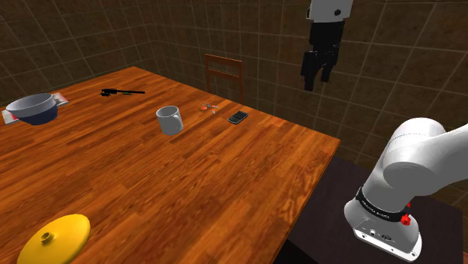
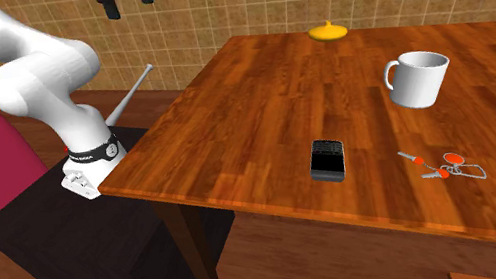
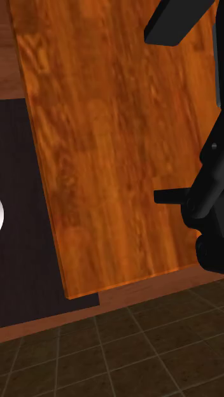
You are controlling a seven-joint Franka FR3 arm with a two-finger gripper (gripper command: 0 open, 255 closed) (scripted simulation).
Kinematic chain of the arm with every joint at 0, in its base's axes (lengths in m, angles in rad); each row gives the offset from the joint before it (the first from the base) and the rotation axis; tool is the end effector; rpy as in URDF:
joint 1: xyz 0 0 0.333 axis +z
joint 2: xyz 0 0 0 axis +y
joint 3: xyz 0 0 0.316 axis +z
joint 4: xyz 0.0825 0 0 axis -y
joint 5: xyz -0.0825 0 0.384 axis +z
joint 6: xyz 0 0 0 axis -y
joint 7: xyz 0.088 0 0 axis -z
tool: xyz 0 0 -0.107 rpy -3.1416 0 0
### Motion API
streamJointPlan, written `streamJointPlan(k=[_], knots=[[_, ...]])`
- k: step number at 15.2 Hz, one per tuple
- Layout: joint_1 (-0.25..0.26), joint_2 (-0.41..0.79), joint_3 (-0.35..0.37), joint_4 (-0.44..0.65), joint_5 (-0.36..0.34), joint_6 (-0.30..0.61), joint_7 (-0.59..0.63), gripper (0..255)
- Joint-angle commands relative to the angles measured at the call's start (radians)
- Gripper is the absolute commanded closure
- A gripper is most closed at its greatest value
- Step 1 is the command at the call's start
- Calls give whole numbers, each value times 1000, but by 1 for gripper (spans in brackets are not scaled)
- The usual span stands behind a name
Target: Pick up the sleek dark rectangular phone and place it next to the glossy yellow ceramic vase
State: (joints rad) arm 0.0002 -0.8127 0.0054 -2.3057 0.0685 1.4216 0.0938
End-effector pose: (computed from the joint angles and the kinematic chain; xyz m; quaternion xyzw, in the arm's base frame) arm 0.2838 0.0103 0.6095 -0.9980 0.0411 0.0372 0.0303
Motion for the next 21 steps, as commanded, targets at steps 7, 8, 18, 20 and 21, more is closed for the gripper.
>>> streamJointPlan(k=[7, 8, 18, 20, 21], knots=[[-54, 144, 91, -25, 64, 194, 224, 0], [-63, 173, 105, -24, 71, 226, 261, 0], [-154, 499, 211, 61, 79, 509, 623, 0], [-170, 569, 223, 91, 67, 556, 696, 0], [-178, 604, 228, 108, 59, 578, 733, 0]])
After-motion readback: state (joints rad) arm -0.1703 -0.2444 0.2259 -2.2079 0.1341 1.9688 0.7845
